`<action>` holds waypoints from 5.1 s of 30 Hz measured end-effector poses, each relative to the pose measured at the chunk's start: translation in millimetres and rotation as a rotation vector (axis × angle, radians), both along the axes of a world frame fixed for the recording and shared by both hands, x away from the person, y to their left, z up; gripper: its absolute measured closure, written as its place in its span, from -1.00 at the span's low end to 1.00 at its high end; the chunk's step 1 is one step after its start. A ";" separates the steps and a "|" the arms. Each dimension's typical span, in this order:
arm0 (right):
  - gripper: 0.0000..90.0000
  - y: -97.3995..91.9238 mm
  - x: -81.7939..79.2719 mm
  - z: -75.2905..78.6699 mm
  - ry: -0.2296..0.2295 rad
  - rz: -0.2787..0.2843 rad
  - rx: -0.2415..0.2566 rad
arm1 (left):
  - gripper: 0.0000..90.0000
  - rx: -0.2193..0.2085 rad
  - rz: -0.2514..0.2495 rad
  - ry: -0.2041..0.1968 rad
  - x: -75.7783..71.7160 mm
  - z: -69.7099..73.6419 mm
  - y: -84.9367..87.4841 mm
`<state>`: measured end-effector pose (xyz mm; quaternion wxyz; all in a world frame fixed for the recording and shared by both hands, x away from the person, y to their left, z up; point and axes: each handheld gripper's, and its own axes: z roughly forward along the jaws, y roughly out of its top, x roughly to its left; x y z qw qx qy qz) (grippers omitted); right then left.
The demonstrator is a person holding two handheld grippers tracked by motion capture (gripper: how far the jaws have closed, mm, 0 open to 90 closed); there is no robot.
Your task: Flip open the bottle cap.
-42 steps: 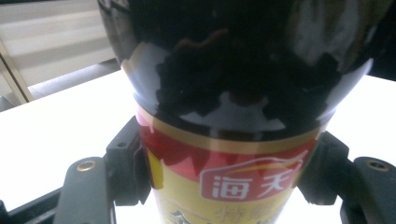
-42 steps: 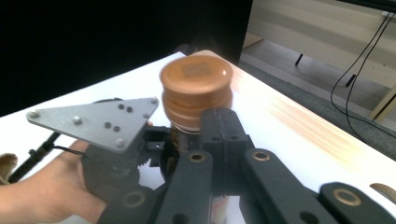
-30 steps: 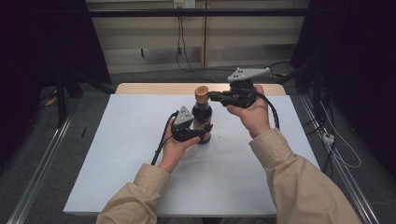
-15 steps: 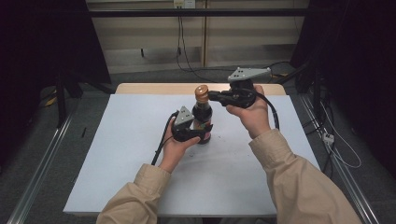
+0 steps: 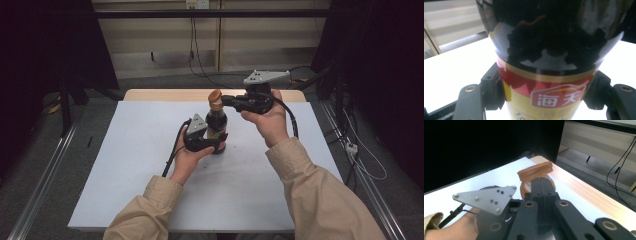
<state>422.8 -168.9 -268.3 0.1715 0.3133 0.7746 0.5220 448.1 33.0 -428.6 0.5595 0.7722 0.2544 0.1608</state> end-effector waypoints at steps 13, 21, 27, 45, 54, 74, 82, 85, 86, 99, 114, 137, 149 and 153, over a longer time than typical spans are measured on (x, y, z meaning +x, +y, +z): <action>1.00 3.9 0.4 2.8 -0.006 -0.004 -0.004 | -0.31 -0.003 -0.003 0.001 0.2 -0.2 0.3; 1.00 5.1 0.5 4.5 -0.009 -0.004 -0.001 | -0.31 -0.002 -0.008 0.003 0.4 -0.1 0.7; 1.00 8.9 1.1 7.2 -0.020 0.000 -0.005 | -0.32 0.001 -0.006 0.004 -0.4 0.1 0.3; 1.00 9.9 1.6 7.3 -0.022 0.001 -0.003 | -0.32 0.003 -0.004 0.000 -0.5 -0.2 0.5; 1.00 11.7 2.3 8.9 -0.023 0.001 0.000 | -0.32 0.005 -0.004 -0.001 -0.6 -0.1 0.3; 1.00 16.2 1.3 10.9 -0.030 0.008 0.012 | -0.33 -0.001 -0.002 -0.003 -0.9 -0.8 0.4; 1.00 10.5 -2.3 7.0 -0.022 0.015 0.015 | -0.34 -0.018 -0.002 -0.011 -0.9 -2.8 1.3; 1.00 8.9 -4.0 5.9 -0.027 0.013 0.018 | -0.35 -0.033 0.001 0.001 -1.1 -2.9 1.5; 0.98 8.2 -4.6 5.8 -0.029 0.011 0.020 | -0.35 -0.040 0.002 0.004 -1.0 -3.0 1.4; -0.10 -13.3 -25.0 -8.7 -0.047 -0.059 0.042 | -0.69 -0.082 -0.033 0.112 -6.2 8.8 19.6; -0.50 -33.6 -47.5 -56.1 -0.011 -0.092 0.065 | -0.88 -0.060 -0.072 0.159 -24.5 17.7 57.9; -0.54 -68.1 -82.1 -119.6 0.012 -0.133 0.069 | -0.93 -0.041 -0.092 0.092 -57.7 15.5 101.6; -0.54 -72.9 -92.9 -137.7 0.024 -0.144 0.062 | -0.92 -0.019 -0.091 0.098 -64.3 11.7 119.5; -0.54 -73.8 -94.9 -142.1 0.033 -0.148 0.050 | -0.92 -0.008 -0.090 0.093 -65.8 10.4 124.1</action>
